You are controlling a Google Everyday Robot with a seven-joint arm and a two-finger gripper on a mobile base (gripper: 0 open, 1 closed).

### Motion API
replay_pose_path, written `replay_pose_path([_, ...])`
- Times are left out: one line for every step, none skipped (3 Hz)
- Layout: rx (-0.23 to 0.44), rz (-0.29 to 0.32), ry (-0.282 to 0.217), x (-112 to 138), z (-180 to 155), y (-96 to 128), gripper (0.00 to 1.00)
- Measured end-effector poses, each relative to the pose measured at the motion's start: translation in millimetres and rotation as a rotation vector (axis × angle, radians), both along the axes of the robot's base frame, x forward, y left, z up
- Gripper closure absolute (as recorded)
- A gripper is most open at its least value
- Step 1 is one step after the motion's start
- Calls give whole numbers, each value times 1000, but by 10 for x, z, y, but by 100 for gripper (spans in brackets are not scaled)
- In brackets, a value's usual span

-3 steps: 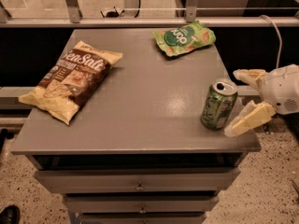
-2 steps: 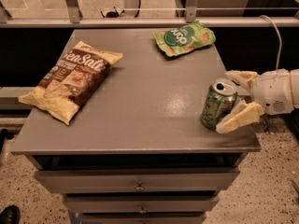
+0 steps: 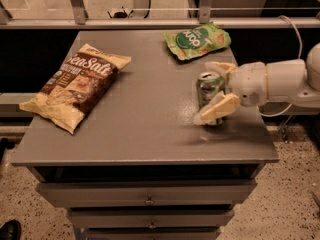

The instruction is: Knock green can over

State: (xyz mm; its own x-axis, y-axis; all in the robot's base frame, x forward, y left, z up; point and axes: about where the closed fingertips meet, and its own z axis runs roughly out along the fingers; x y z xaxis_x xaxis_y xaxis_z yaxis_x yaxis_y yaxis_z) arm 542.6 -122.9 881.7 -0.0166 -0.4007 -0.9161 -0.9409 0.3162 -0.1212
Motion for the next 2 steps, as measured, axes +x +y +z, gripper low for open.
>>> replay_pose_path([69,118,-34,105,270,634,0])
replay_pose_path([109,242,-40,54,392,1171,0])
